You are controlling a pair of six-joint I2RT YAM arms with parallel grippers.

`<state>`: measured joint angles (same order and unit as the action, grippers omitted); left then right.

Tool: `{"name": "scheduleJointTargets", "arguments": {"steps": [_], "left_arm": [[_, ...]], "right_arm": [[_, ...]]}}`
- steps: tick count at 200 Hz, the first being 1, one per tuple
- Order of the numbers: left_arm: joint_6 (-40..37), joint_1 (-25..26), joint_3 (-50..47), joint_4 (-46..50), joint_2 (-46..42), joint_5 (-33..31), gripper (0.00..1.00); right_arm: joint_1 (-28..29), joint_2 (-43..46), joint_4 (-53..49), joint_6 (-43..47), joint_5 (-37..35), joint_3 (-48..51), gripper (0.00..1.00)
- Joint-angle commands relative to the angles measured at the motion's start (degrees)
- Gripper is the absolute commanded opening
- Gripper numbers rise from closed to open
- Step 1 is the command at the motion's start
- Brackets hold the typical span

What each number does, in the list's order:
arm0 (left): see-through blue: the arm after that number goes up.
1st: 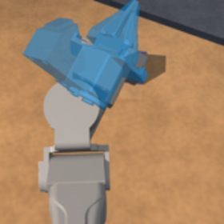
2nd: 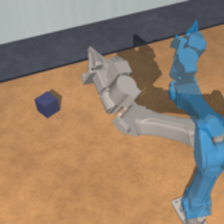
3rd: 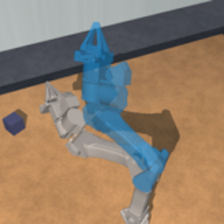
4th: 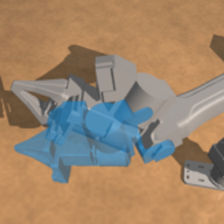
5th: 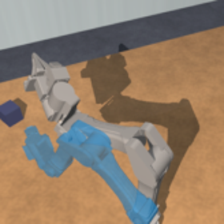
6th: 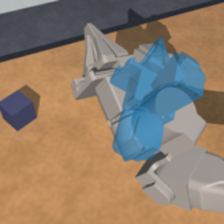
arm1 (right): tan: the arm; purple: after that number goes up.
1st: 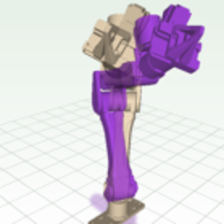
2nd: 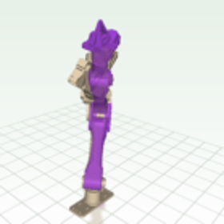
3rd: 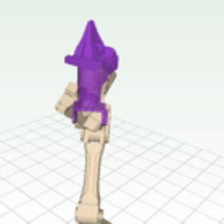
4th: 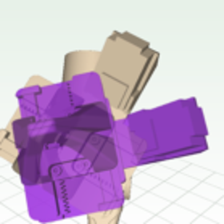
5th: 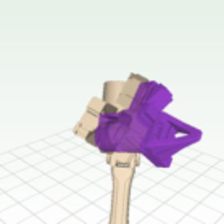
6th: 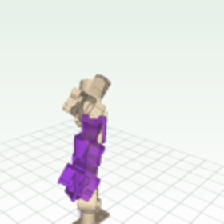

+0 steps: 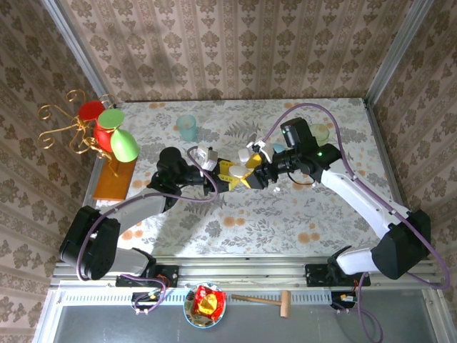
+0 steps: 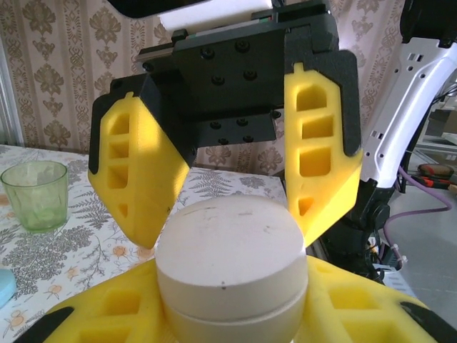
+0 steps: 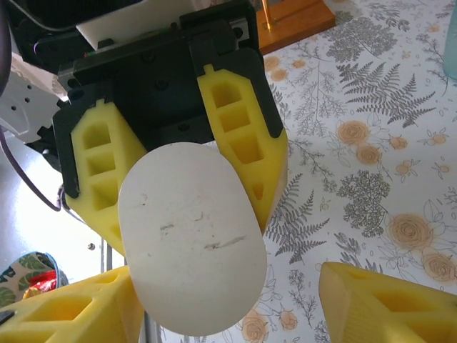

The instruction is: Insert the wireless bluetooth earbuds into the charging case

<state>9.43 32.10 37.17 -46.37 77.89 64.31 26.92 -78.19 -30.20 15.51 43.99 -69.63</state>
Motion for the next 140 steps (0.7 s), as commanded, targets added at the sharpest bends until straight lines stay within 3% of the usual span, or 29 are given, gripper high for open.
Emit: {"name": "scheduleJointTargets", "arguments": {"steps": [1, 59, 110, 140], "left_arm": [[-3.5, 0.4, 0.3, 1.4, -1.9, 5.4, 0.30], [-5.7, 0.4, 0.2, 3.2, -2.8, 5.2, 0.29], [-6.7, 0.4, -0.1, 3.1, -3.3, 5.5, 0.30], [-6.9, 0.3, -0.2, 3.1, -3.4, 5.3, 0.30]], "right_arm": [[-2.0, 1.5, 4.5, -3.1, -1.6, 0.4, 0.65], [-2.5, 1.5, 5.4, -4.5, -2.5, 0.5, 0.65], [-2.6, 2.3, 6.8, -5.5, -6.2, 0.7, 0.71], [-2.6, 2.5, 6.7, -4.7, -3.9, 0.6, 0.57]]}}
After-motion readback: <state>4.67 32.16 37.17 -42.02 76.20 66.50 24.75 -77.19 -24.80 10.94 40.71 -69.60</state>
